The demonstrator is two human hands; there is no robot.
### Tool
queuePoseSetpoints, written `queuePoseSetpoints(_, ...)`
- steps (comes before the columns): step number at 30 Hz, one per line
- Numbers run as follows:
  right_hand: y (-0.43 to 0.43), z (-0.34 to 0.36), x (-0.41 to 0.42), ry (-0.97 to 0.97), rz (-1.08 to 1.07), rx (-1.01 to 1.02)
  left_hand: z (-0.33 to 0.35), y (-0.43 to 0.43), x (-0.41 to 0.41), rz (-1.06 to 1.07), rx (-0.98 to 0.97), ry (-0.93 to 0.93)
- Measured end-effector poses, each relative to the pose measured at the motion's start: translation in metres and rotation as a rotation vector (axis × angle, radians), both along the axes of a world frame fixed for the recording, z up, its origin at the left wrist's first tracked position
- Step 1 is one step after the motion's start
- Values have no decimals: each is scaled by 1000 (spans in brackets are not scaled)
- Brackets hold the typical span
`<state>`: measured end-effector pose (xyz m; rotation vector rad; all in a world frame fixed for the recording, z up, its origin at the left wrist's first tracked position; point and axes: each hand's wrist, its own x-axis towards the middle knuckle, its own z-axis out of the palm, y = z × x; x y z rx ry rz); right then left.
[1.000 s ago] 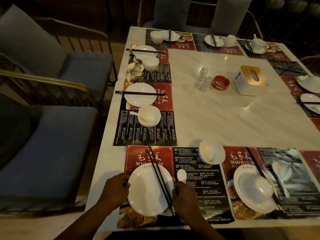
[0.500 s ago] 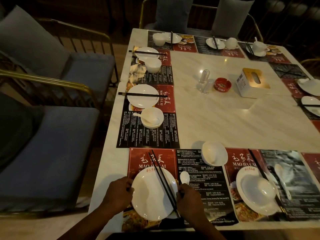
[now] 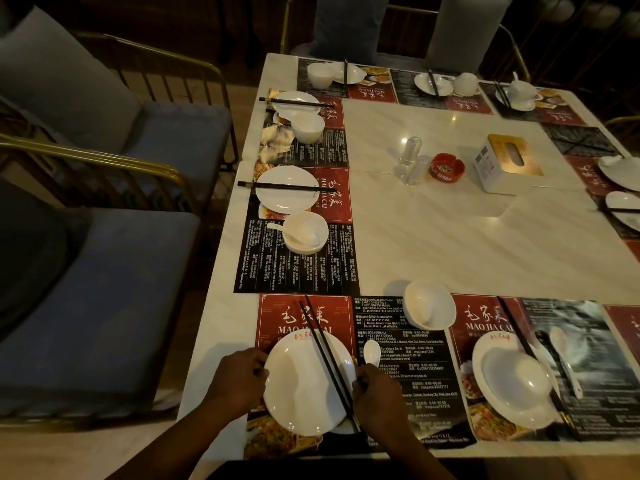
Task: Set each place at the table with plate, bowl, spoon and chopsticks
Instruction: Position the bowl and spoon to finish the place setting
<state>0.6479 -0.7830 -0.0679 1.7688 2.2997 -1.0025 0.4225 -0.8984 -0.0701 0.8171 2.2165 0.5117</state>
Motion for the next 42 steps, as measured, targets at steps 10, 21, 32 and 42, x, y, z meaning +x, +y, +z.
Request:
queuePoseSetpoints(10, -2, 6, 2, -17, 11, -11, -2, -5, 4, 8, 3, -5)
queuePoseSetpoints(21, -6, 11, 3, -19, -2, -16, -5, -5, 3, -2, -3, -16)
queuePoseSetpoints(32, -12, 13, 2, -31, 19, 83, -3, -5, 4, -12, 17, 4)
queuePoseSetpoints(42, -12, 14, -22, -49, 359, 190, 10, 8, 7, 12, 113, 99)
